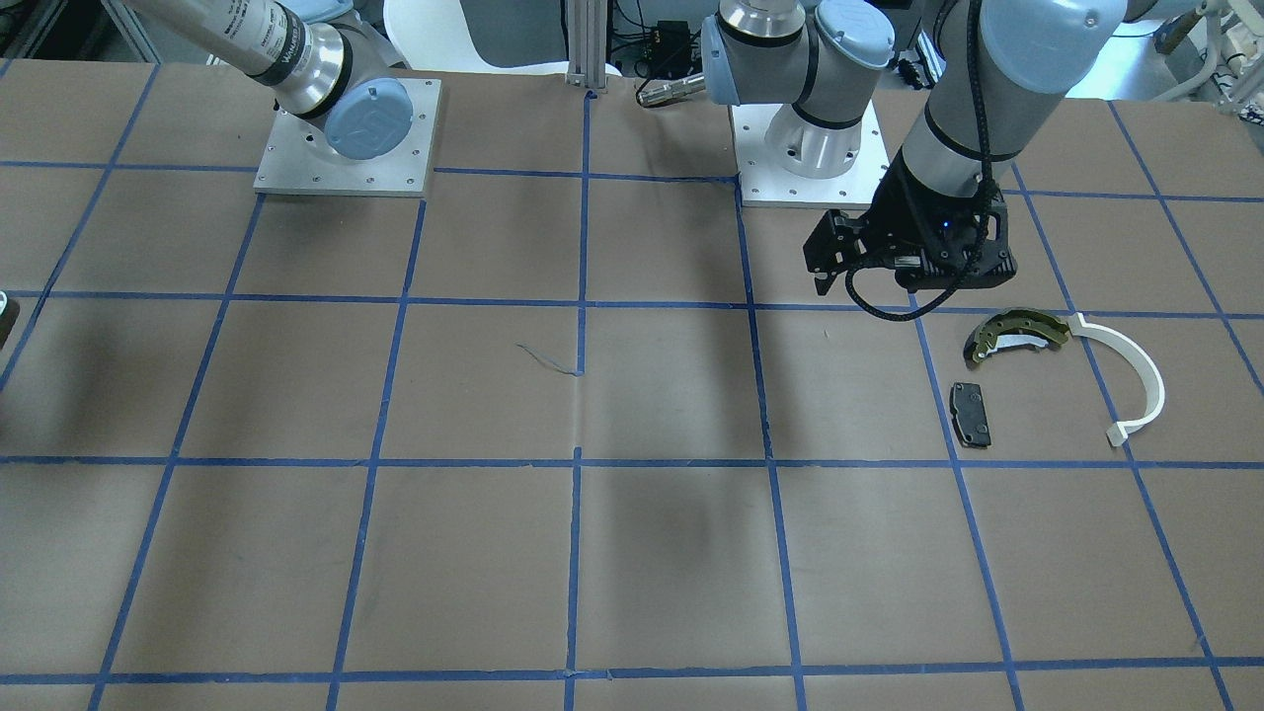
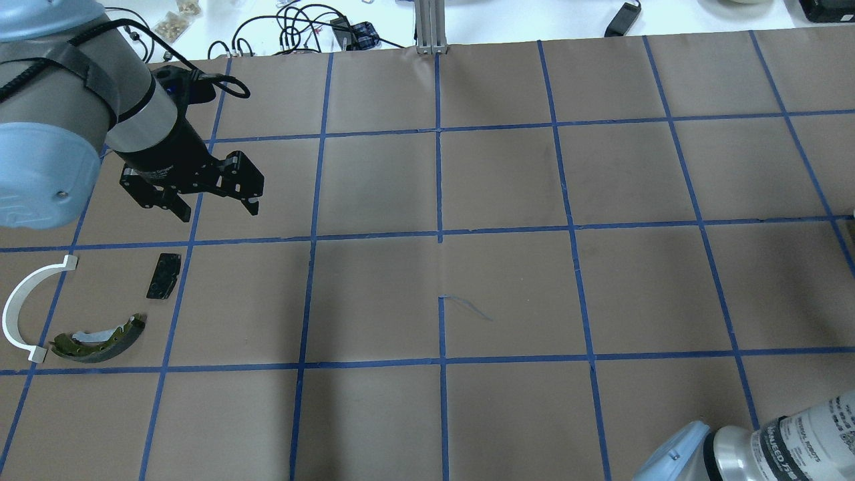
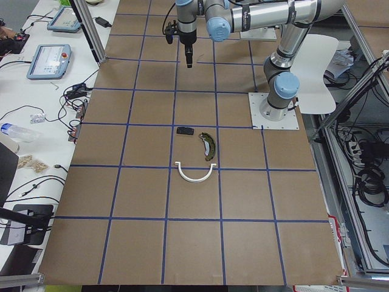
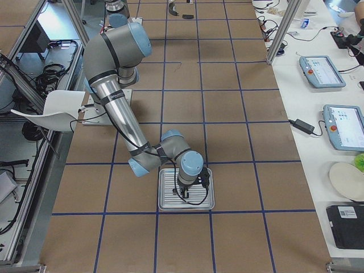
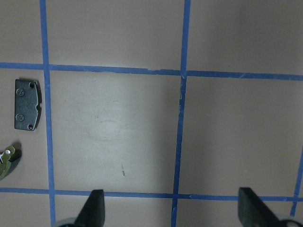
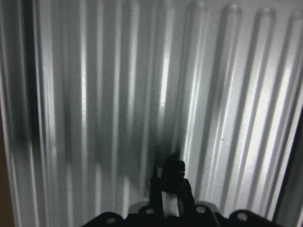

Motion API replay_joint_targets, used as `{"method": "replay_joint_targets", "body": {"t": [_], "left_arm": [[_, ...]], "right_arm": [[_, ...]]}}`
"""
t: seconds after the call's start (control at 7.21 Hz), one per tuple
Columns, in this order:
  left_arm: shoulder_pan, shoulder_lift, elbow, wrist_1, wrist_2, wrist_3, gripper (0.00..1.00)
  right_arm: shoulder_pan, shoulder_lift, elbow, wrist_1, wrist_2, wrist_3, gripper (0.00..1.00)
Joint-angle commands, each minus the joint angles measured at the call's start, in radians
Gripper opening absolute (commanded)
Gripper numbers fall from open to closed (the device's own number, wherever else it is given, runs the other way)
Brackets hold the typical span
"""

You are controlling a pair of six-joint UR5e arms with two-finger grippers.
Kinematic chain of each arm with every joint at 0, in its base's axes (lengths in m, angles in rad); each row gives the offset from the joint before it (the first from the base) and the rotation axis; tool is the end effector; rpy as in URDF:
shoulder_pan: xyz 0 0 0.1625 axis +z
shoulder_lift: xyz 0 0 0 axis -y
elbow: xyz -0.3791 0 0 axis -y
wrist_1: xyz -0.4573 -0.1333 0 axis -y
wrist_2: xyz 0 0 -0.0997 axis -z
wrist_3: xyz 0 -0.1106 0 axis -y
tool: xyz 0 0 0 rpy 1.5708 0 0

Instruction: Place bearing gear from tray to pile

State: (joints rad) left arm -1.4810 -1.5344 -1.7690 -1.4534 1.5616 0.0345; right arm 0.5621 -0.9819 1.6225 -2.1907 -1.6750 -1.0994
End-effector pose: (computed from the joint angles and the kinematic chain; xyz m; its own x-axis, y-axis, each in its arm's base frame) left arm -0.0860 -0.5421 0.3528 -0.9984 -0.0557 0.0107 -0.0552 0.9975 0.0440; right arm -0.5059 -0.4626 0.0924 -0.9952 -0.0931 0.0288 -0.0897 0.9907 0.1020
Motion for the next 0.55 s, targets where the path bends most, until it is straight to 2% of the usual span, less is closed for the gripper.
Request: {"method": "replay_joint_targets", "body": {"t": [0.0,0.14,0.28,0.42], "left_arm": [[-0.001,0.002,0.0,0.001,0.0,0.001,1.0],[-0.001,0.006,0.0,0.001,0.0,0.001,1.0],[0.001,0.007,-0.001,-0.001,0.0,0.001,1.0],[0.001,0.007,-0.006,0.001,0.0,0.002,1.0]], "right_arm": [[0.005,-0.009,-0.003,0.002,0.003,0.001,0.0],[0.031,-0.067,0.003,0.021,0.018,0.013,0.0],[0.112,-0.142,0.008,0.108,0.046,0.05,0.0],[0.263,-0.238,0.01,0.182,0.046,0.079,0.0]]}}
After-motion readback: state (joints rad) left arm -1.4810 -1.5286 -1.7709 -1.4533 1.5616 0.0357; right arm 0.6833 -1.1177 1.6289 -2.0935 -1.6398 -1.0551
